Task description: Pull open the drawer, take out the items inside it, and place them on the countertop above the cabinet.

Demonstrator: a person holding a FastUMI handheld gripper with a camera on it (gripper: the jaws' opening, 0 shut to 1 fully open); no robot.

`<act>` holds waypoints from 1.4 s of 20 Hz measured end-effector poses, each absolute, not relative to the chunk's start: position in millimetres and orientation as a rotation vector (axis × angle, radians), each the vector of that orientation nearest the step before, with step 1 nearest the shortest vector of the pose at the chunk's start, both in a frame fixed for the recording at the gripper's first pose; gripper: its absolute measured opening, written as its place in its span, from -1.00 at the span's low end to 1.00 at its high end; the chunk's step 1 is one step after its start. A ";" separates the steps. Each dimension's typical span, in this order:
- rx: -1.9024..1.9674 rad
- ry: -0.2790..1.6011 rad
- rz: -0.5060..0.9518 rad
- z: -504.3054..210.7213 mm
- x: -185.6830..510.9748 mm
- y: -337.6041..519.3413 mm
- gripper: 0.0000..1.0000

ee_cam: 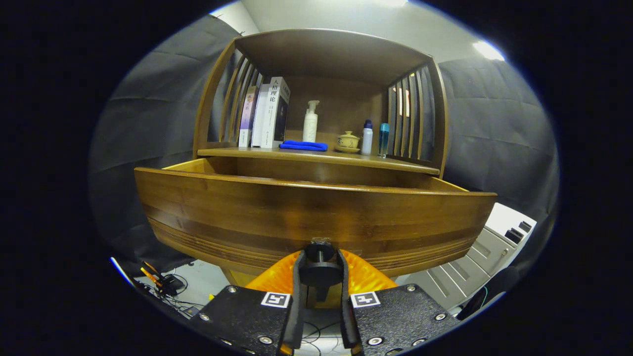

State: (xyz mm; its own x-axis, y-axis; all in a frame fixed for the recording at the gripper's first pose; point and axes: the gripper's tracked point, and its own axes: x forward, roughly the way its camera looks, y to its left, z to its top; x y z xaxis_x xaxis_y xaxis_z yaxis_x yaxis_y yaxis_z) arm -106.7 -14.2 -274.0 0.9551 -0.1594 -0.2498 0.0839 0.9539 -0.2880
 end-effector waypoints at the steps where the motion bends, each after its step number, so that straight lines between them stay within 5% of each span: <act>1: -0.280 0.280 -0.125 -274.1 -111.9 -12.6 -0.38; 16: -0.275 0.304 -0.095 -282.2 -143.3 -3.4 -0.35; 27: -0.211 0.168 0.004 -191.9 -142.8 18.1 0.91; 28: -0.212 0.162 -0.017 -183.4 -137.7 15.8 0.91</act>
State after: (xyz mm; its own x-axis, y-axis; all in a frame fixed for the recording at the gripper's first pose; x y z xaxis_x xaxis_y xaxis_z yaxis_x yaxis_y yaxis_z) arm -137.7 15.8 -183.4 0.9868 -0.0341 -0.1585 -0.0002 0.9774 -0.2113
